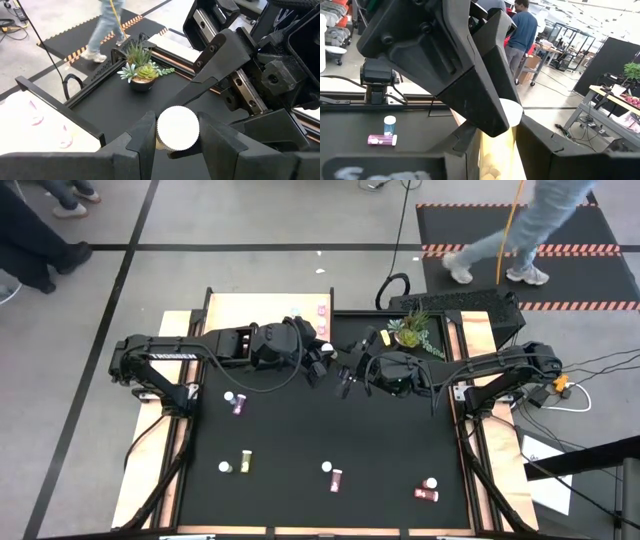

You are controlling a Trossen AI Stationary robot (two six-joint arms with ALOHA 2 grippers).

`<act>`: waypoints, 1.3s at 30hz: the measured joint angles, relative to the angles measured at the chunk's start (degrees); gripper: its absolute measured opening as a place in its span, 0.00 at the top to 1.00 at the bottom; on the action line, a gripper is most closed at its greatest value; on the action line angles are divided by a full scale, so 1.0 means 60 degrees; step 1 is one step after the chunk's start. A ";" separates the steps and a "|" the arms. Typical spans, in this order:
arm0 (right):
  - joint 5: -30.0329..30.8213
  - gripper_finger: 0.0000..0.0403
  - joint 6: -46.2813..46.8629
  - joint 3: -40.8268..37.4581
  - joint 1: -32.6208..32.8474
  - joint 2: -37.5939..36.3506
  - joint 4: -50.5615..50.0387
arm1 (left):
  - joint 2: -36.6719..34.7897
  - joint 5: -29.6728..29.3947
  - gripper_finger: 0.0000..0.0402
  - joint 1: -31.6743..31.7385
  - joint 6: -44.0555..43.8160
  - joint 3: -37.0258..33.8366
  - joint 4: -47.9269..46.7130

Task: Pick and place medicine bottles onto shelf by color
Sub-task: Put the top yellow pill bottle on the shelf

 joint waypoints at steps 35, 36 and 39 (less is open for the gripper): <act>0.2196 0.43 0.0188 -0.0076 0.0040 -0.0019 -0.0007 | -0.0322 -0.0267 0.66 0.0743 0.0463 -0.0007 -0.0299; 0.2040 0.42 0.0299 -0.0076 0.0062 -0.0029 -0.0057 | -0.0328 -0.0271 0.66 0.0875 0.0463 -0.0007 -0.0324; 0.1445 0.41 0.0761 -0.0080 0.0080 -0.0032 -0.0289 | -0.0451 -0.0292 0.66 0.1303 0.0445 -0.0011 -0.0715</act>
